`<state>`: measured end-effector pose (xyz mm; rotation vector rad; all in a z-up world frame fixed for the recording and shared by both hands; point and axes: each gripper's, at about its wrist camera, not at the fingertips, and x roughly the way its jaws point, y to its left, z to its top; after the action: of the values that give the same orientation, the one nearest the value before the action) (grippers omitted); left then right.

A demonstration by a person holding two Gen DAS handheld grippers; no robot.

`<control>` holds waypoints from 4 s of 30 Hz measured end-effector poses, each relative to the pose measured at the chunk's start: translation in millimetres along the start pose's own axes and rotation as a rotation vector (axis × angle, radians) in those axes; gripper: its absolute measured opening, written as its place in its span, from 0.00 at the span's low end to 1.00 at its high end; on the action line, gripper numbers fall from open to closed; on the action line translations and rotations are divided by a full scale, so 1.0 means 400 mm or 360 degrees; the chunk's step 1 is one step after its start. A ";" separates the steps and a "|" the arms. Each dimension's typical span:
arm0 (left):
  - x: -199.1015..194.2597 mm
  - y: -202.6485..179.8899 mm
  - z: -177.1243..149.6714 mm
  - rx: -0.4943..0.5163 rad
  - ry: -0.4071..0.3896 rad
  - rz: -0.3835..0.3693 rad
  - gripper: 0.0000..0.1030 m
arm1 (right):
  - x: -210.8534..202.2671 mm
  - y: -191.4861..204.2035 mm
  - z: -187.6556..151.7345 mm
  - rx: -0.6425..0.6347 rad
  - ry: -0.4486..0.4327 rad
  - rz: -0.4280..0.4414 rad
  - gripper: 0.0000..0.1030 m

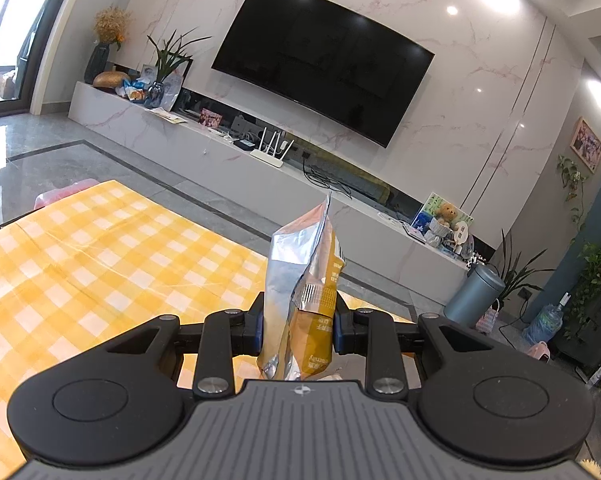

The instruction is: Organize soft objects

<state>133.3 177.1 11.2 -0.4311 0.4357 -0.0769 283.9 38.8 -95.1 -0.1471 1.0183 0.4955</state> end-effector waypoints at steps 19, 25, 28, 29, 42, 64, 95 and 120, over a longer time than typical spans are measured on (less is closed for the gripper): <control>0.076 -0.092 -0.043 0.0189 0.0162 -0.0117 0.32 | -0.272 -0.013 -0.051 -0.0109 -0.0429 -0.0149 0.44; 0.160 -0.160 -0.083 0.0346 0.0289 0.0009 0.32 | -0.334 -0.044 -0.111 -0.0113 -0.0592 -0.0180 0.44; 0.191 -0.187 -0.112 0.0450 0.0361 0.0112 0.32 | -0.354 -0.070 -0.143 -0.0054 -0.0669 -0.0166 0.44; 0.198 -0.197 -0.124 0.0512 0.0374 0.0162 0.32 | -0.357 -0.077 -0.151 -0.0015 -0.0693 -0.0137 0.44; 0.168 -0.222 -0.132 0.0582 0.0462 0.0095 0.83 | -0.345 -0.117 -0.176 0.0223 -0.0707 -0.0011 0.44; 0.080 -0.095 -0.034 0.0317 0.0334 0.0258 0.78 | -0.122 0.053 -0.060 -0.0118 -0.0105 -0.0106 0.24; -0.058 -0.218 0.005 0.0289 0.0179 0.0061 0.77 | -0.436 -0.064 -0.073 0.0189 -0.0698 -0.0052 0.51; 0.201 -0.770 -0.235 0.0603 0.0737 -0.0518 0.83 | -0.729 -0.652 -0.663 0.0934 -0.0617 -0.0835 0.81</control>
<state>172.0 -151.9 32.0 -0.1008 0.7862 -0.5742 73.9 -377.1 -17.0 0.2002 0.6703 -0.2562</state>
